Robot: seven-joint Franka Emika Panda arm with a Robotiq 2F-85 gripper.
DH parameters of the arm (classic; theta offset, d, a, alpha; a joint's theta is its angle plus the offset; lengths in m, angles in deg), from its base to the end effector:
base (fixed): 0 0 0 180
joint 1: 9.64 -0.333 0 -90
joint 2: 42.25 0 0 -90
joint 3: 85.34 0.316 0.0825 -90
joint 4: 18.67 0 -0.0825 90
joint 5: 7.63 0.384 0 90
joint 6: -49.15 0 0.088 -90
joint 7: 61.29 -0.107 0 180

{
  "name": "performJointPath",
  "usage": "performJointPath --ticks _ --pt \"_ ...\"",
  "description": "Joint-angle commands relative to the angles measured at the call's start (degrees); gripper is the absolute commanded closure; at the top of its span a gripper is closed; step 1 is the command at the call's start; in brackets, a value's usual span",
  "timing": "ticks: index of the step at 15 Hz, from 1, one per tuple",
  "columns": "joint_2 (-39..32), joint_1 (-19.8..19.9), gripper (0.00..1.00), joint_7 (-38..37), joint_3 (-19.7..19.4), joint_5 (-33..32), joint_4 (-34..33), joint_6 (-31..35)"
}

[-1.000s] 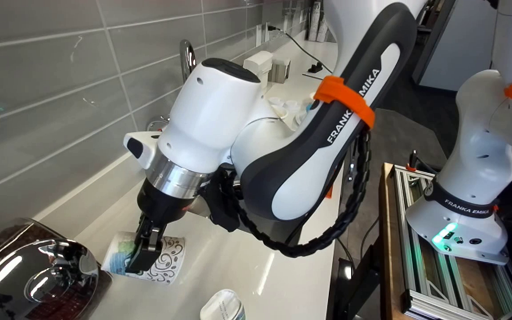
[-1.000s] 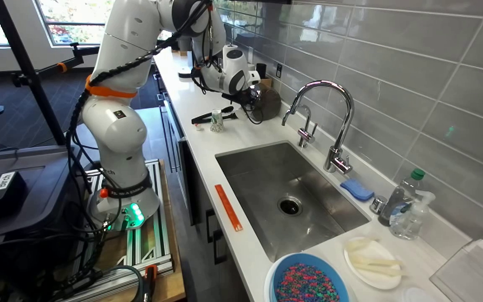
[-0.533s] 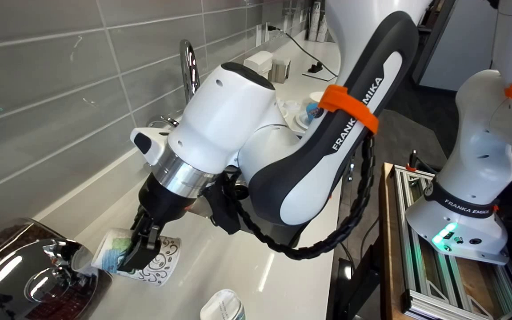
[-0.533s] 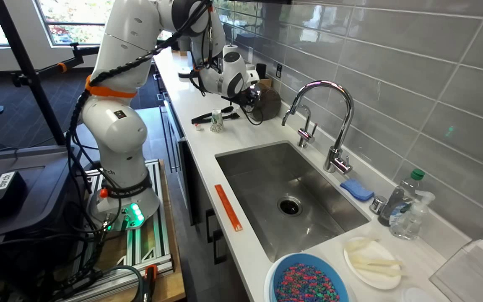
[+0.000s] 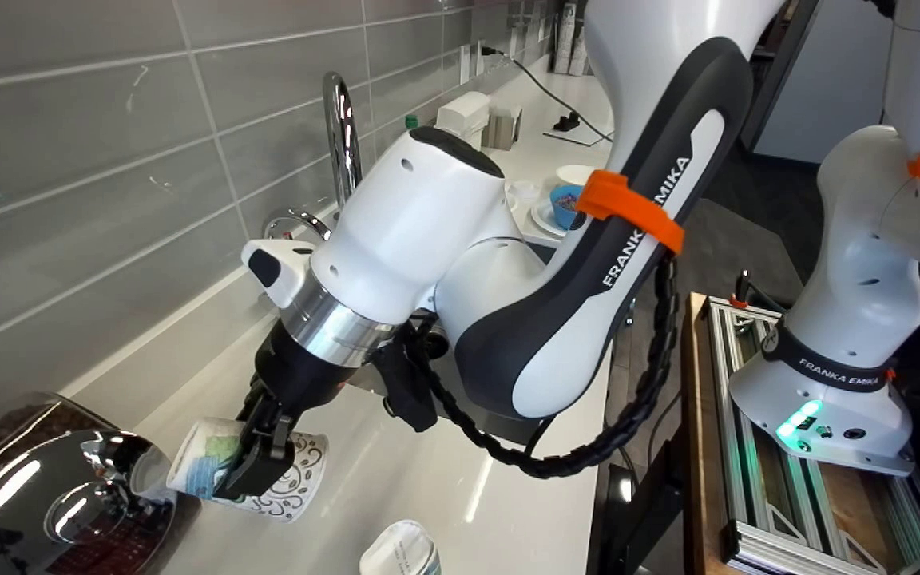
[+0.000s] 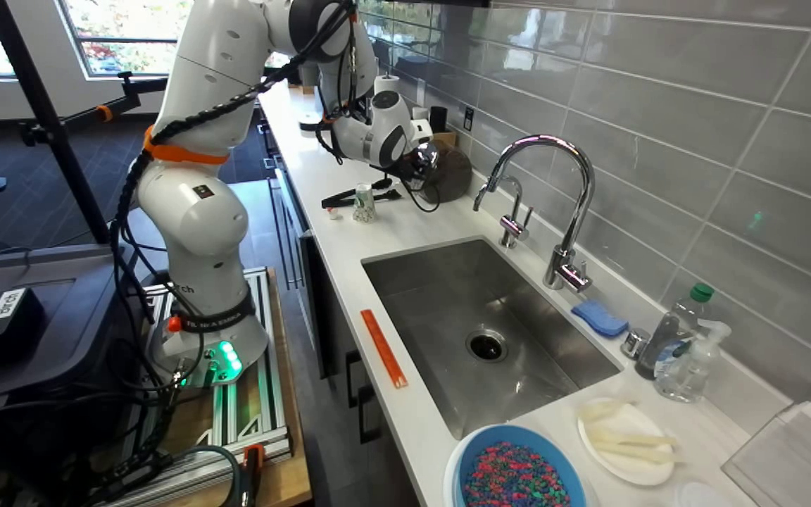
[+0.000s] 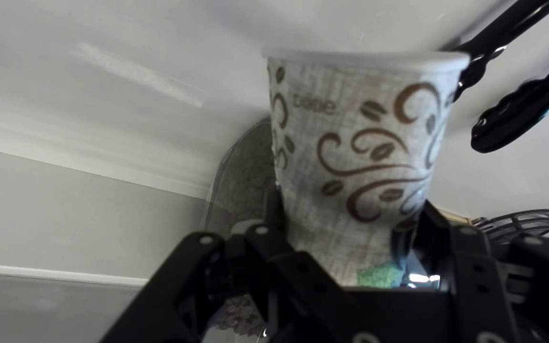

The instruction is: Turn the coffee cup at the back upside down.

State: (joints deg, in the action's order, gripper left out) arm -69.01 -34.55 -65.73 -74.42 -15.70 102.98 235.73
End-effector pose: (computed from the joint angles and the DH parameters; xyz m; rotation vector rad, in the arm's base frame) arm 0.5007 0.3701 0.2698 -2.5923 -0.8642 -0.8833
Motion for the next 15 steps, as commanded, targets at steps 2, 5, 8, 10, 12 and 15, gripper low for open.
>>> performJointPath --ticks 2,5,8,10,12,15 --pt "-0.7 -1.4 0.07 -0.6 -1.2 0.4 0.5 1.8" --pt "-1.3 -1.6 0.0 -0.6 -1.3 0.5 0.2 2.3" --pt "-2.3 -1.4 0.0 -0.6 -0.7 0.5 -0.4 2.4" --pt "-2.7 -0.9 0.0 -0.4 -0.2 0.3 -0.4 2.0" --pt "-2.8 0.6 0.0 1.8 2.0 1.3 -0.6 0.1" --pt "-3.1 1.1 0.0 2.9 3.4 0.9 -1.5 -4.3"
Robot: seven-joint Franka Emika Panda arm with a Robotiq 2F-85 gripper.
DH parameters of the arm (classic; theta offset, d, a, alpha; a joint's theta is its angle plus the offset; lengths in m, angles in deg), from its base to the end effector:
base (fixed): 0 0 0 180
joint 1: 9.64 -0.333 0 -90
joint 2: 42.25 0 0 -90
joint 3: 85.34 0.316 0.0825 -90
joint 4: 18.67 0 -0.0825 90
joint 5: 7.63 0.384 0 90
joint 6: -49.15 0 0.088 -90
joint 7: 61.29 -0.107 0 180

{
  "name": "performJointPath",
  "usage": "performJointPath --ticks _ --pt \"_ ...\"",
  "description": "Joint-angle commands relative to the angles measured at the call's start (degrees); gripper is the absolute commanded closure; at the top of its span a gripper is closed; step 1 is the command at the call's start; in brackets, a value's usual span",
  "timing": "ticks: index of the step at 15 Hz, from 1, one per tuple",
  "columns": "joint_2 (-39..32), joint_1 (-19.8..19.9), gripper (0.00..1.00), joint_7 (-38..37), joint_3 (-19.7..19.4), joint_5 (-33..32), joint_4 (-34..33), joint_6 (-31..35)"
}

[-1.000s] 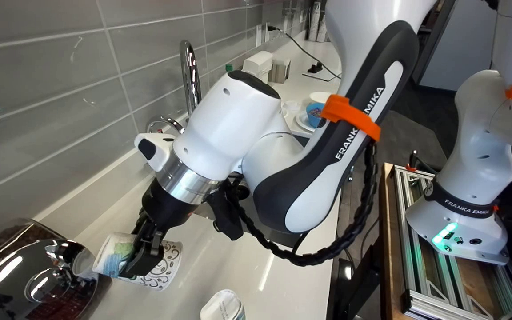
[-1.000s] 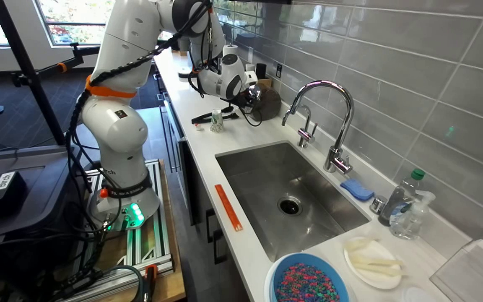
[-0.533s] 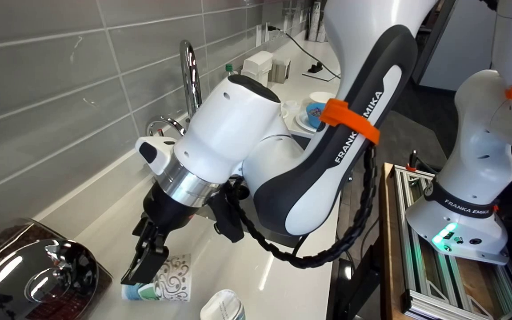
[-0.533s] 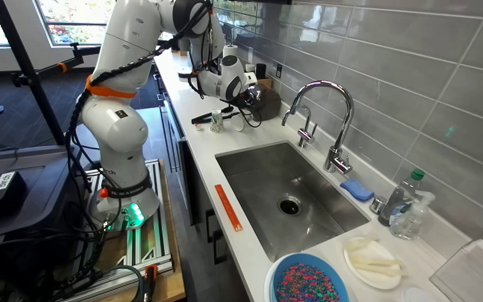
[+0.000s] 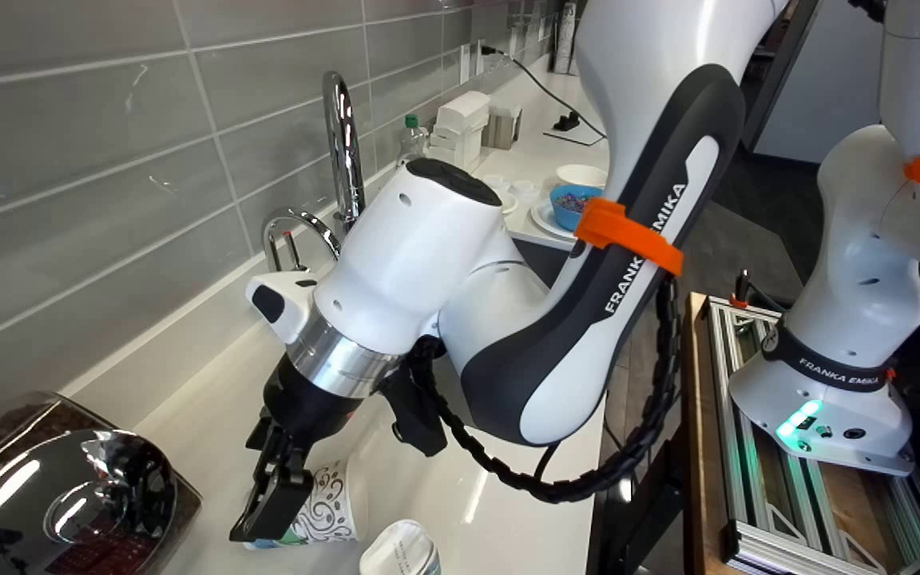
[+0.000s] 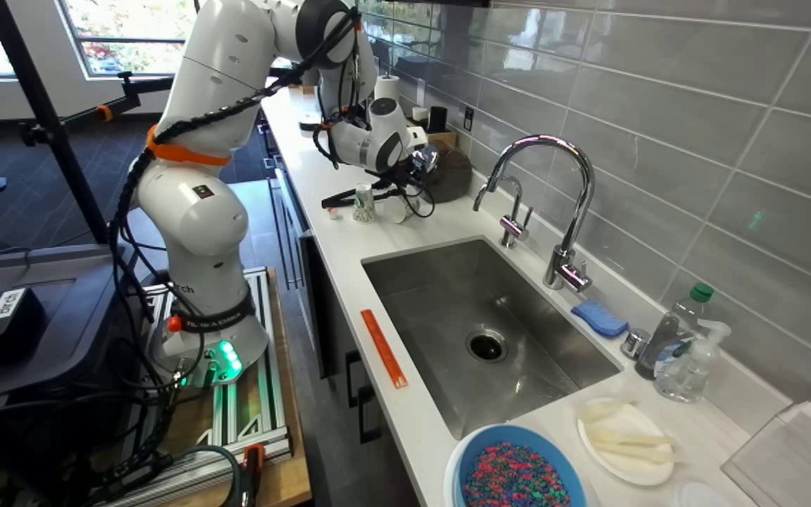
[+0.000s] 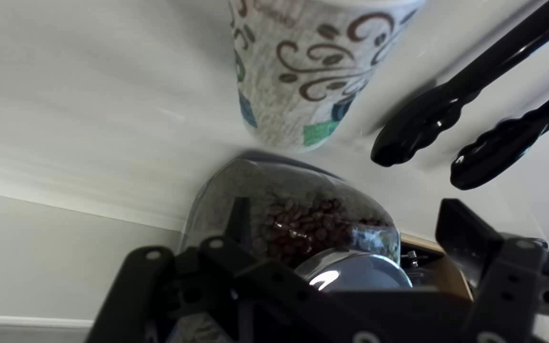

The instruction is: Turn the coffee cup at the back upside down.

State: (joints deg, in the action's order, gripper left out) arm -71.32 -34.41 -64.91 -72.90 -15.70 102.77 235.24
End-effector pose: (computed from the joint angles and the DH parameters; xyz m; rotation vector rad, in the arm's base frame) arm 0.4905 0.3805 0.2473 -2.5924 -0.9029 -0.8176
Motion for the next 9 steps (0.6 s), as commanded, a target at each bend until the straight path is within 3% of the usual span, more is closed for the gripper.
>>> performJointPath --ticks 1,9 --pt "-0.9 1.0 0.0 2.5 2.1 0.8 -1.5 -5.1" --pt "-3.5 -2.7 0.0 2.4 -1.9 -0.9 -7.9 -14.8"
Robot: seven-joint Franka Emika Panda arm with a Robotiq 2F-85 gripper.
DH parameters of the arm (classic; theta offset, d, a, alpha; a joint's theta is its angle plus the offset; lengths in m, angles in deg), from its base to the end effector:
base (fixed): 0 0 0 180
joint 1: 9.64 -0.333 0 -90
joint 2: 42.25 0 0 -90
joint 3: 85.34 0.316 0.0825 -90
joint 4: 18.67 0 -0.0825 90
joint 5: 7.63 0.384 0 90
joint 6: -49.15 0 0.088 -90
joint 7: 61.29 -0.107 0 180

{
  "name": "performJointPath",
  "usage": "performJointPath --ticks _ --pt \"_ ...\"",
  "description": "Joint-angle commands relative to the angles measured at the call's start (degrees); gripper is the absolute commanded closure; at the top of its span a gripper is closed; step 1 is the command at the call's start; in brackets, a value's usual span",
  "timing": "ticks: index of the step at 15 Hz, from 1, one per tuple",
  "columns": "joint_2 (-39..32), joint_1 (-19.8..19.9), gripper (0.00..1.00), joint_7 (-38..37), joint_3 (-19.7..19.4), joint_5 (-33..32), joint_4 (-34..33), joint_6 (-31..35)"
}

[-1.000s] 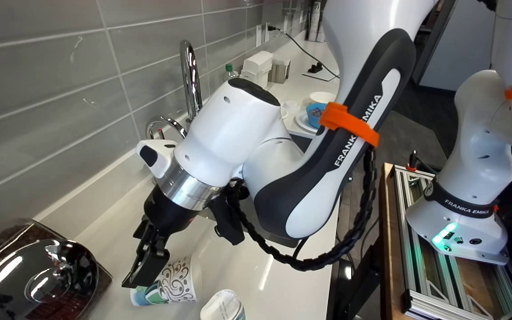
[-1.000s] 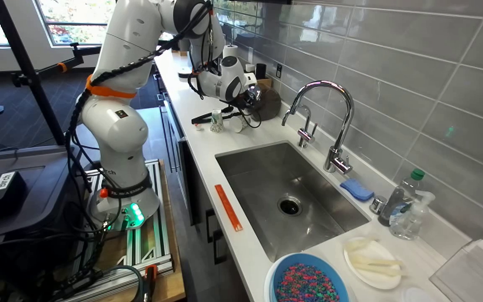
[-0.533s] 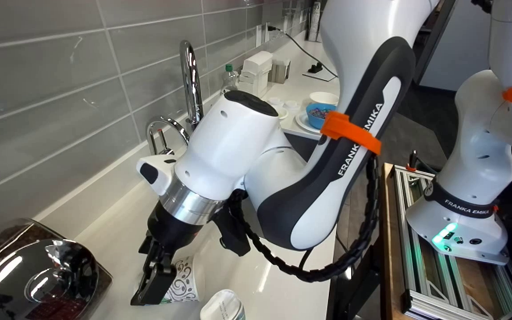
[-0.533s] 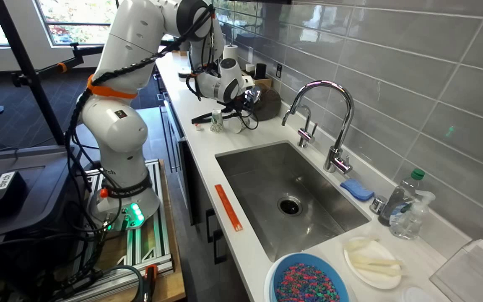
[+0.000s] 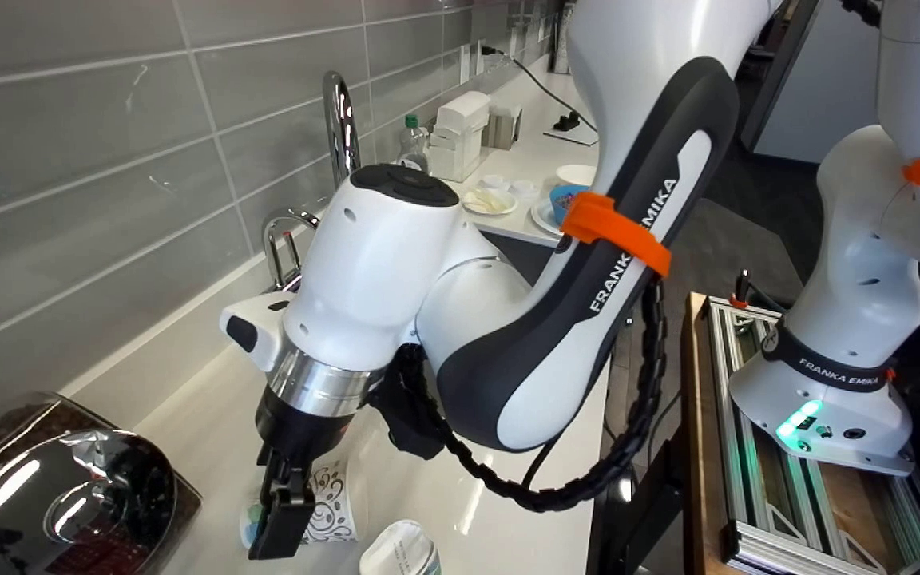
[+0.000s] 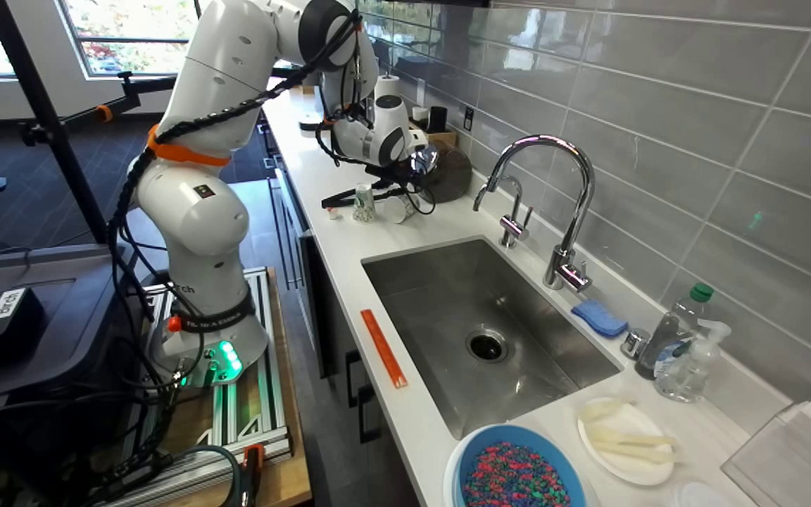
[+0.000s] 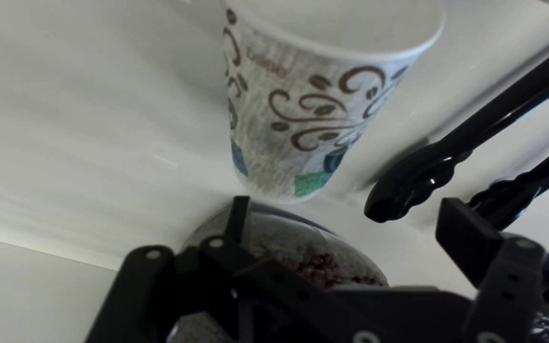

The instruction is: Turn the coffee cup at the back upside down.

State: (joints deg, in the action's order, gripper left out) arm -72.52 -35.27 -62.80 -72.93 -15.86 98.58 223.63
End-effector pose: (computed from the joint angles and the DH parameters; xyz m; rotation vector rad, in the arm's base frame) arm 0.4973 0.3933 0.2370 -2.6746 -1.0093 -0.6434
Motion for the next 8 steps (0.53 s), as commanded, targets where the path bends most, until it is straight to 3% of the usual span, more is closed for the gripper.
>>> performJointPath --ticks 1,8 --pt "-3.0 -1.8 0.0 0.7 -1.6 -0.8 -4.9 -4.8" --pt "-6.9 -3.3 0.0 1.5 -2.3 -2.8 -12.0 -12.6"
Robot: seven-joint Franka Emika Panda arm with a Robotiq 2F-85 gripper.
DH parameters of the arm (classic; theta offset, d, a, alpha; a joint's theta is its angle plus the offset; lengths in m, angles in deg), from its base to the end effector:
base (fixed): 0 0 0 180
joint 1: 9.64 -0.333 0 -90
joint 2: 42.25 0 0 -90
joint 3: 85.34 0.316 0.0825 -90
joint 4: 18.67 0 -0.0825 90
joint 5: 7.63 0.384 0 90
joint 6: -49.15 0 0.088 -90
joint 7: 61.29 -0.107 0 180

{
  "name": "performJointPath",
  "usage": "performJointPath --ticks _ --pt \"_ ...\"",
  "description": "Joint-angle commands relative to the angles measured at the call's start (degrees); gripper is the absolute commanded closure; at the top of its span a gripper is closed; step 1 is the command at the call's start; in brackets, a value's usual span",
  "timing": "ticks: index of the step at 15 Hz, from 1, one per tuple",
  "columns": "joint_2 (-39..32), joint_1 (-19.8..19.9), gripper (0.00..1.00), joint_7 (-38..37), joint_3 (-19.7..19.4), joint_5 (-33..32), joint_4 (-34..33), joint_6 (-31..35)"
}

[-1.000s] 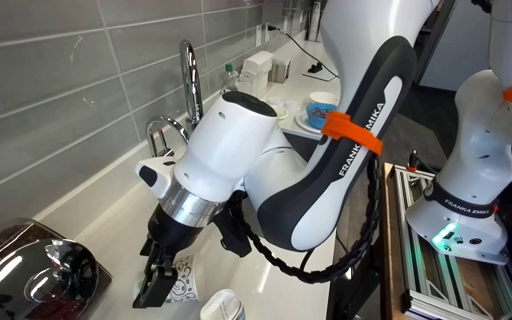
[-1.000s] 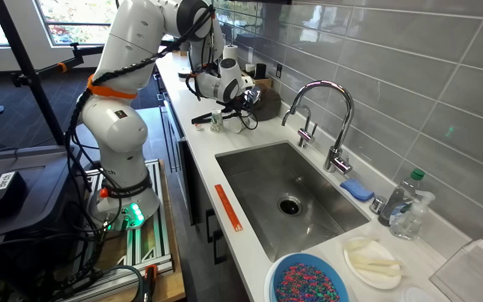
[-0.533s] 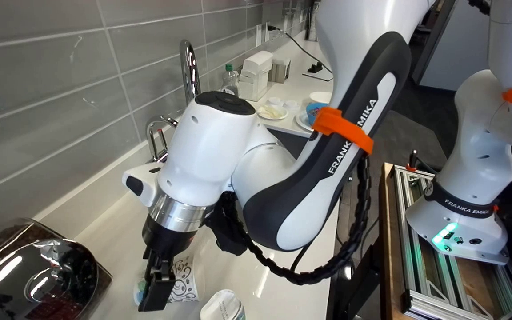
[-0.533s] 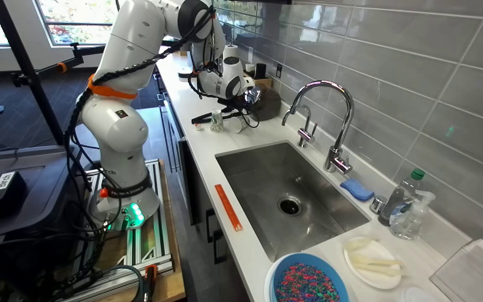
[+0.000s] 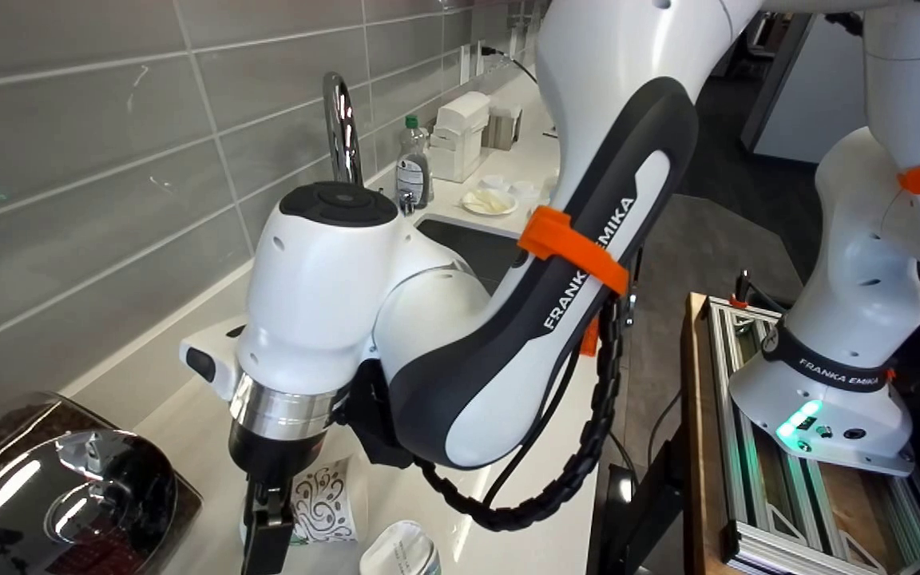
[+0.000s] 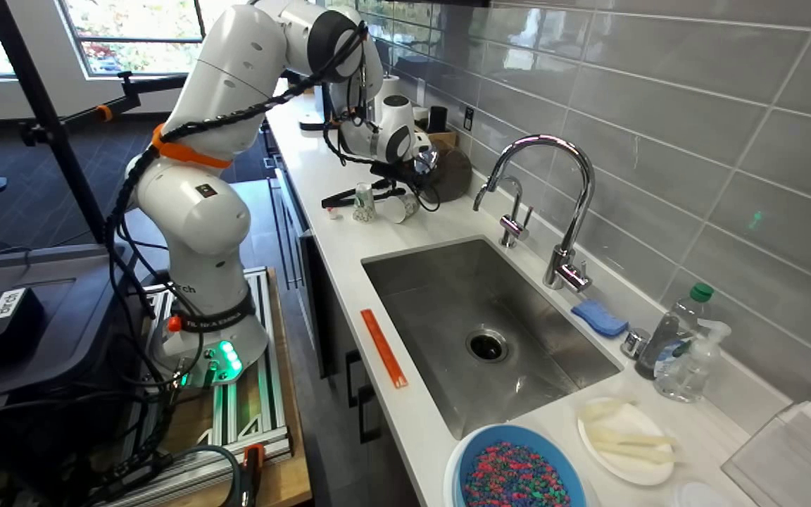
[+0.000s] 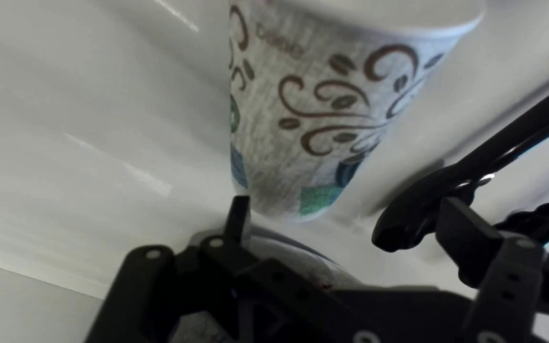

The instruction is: Turn the coffee cup at the back upside down.

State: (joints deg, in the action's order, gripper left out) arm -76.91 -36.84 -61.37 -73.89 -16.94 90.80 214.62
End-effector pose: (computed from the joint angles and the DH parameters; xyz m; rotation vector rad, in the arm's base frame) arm 0.5170 0.4122 0.2230 -2.7212 -1.0961 -0.5284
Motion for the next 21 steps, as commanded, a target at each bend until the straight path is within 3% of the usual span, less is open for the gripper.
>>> performJointPath --ticks 1,12,21 --pt "-3.1 -1.9 0.0 0.3 -1.3 -2.2 -5.0 -4.5" --pt "-7.7 -4.9 0.0 -0.5 -3.9 -7.2 -12.7 -13.0" --pt "-7.6 -3.3 0.0 5.1 -2.8 -10.1 -14.4 -16.2"
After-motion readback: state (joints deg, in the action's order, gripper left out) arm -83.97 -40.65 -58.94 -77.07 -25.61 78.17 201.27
